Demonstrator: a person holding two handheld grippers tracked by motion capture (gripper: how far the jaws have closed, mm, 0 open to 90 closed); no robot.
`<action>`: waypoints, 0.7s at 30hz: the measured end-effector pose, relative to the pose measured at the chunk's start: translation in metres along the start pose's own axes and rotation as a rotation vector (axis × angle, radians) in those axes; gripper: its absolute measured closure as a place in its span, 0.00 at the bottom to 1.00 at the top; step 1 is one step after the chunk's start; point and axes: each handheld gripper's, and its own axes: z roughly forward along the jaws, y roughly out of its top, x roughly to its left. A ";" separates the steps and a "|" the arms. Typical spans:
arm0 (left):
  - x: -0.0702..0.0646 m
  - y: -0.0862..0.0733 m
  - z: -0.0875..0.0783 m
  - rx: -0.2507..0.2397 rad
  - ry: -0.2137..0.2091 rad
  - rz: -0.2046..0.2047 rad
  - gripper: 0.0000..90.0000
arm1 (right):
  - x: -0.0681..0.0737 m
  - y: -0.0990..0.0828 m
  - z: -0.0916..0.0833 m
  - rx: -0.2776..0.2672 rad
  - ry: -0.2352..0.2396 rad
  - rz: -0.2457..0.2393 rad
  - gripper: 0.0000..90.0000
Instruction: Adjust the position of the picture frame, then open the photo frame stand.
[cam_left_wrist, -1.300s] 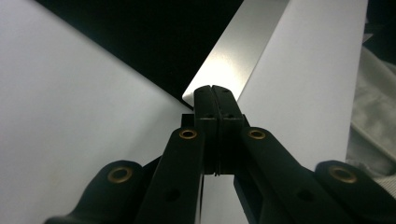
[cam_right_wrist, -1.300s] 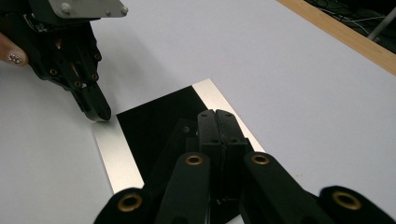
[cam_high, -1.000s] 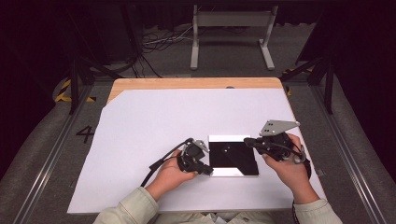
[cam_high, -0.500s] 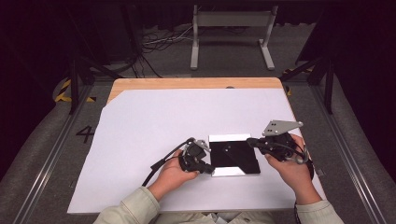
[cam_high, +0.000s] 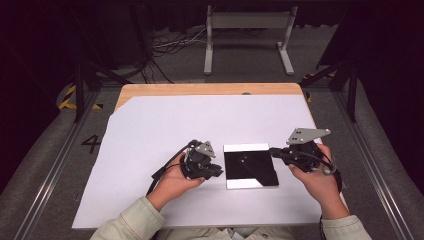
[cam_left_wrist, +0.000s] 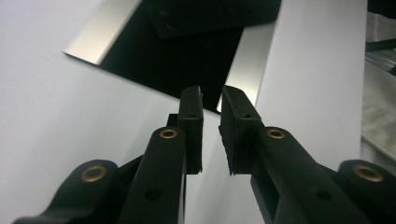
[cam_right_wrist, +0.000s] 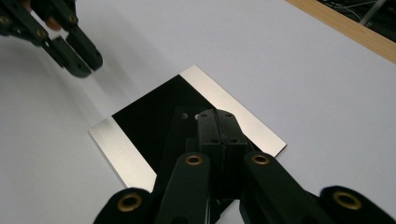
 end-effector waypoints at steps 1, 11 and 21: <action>0.001 0.000 -0.004 -0.012 0.009 0.005 0.86 | 0.000 -0.001 -0.001 0.000 -0.002 0.003 1.00; 0.024 -0.009 -0.052 -0.131 0.105 -0.065 0.82 | -0.006 -0.008 -0.008 0.020 -0.013 0.023 1.00; 0.040 -0.021 -0.075 -0.174 0.170 -0.125 0.82 | -0.014 -0.013 -0.008 0.064 -0.008 0.042 1.00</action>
